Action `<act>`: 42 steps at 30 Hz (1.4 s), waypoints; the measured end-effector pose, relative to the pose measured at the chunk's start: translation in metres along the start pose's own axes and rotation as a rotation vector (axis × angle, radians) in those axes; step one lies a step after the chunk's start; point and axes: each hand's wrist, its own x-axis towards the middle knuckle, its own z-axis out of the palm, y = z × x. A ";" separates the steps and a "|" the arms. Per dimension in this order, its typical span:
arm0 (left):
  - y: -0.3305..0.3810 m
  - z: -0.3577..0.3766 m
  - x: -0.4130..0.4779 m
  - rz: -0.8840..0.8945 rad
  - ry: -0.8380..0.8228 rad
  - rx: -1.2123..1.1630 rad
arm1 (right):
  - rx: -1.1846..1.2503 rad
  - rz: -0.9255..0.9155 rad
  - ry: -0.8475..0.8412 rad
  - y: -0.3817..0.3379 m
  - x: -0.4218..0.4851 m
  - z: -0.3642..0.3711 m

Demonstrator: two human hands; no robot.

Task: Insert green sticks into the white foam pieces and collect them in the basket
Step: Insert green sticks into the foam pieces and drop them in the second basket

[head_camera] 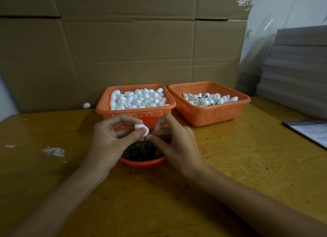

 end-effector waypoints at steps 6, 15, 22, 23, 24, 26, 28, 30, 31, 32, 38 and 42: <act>-0.003 0.002 -0.002 0.026 -0.006 0.043 | -0.066 -0.053 -0.064 0.004 0.010 -0.008; -0.007 0.008 -0.011 0.227 -0.329 0.646 | -0.389 0.269 0.652 0.077 0.047 -0.105; -0.005 0.005 -0.012 0.175 -0.457 0.814 | -0.718 0.424 0.100 0.109 0.054 -0.123; -0.004 0.005 -0.011 0.170 -0.462 0.821 | -0.727 0.465 0.035 0.109 0.054 -0.123; -0.004 0.006 -0.012 0.166 -0.465 0.829 | -0.740 0.482 0.029 0.108 0.053 -0.123; -0.003 0.006 -0.012 0.166 -0.456 0.832 | -0.793 0.461 0.115 0.103 0.051 -0.122; -0.003 0.007 -0.011 0.176 -0.416 0.800 | -0.832 0.381 0.227 0.092 0.050 -0.117; -0.004 0.006 -0.010 0.169 -0.360 0.742 | -0.778 0.213 0.261 0.069 0.052 -0.104; -0.004 0.007 -0.010 0.157 -0.336 0.713 | -0.719 0.119 0.234 0.055 0.052 -0.094; -0.004 0.007 -0.009 0.142 -0.314 0.690 | -0.656 0.034 0.177 0.039 0.051 -0.083; -0.001 0.002 -0.003 -0.026 -0.185 0.462 | -0.513 -0.139 -0.321 -0.018 0.015 -0.023; -0.001 0.003 -0.003 0.028 -0.111 0.420 | -0.583 -0.039 -0.496 -0.014 0.011 -0.016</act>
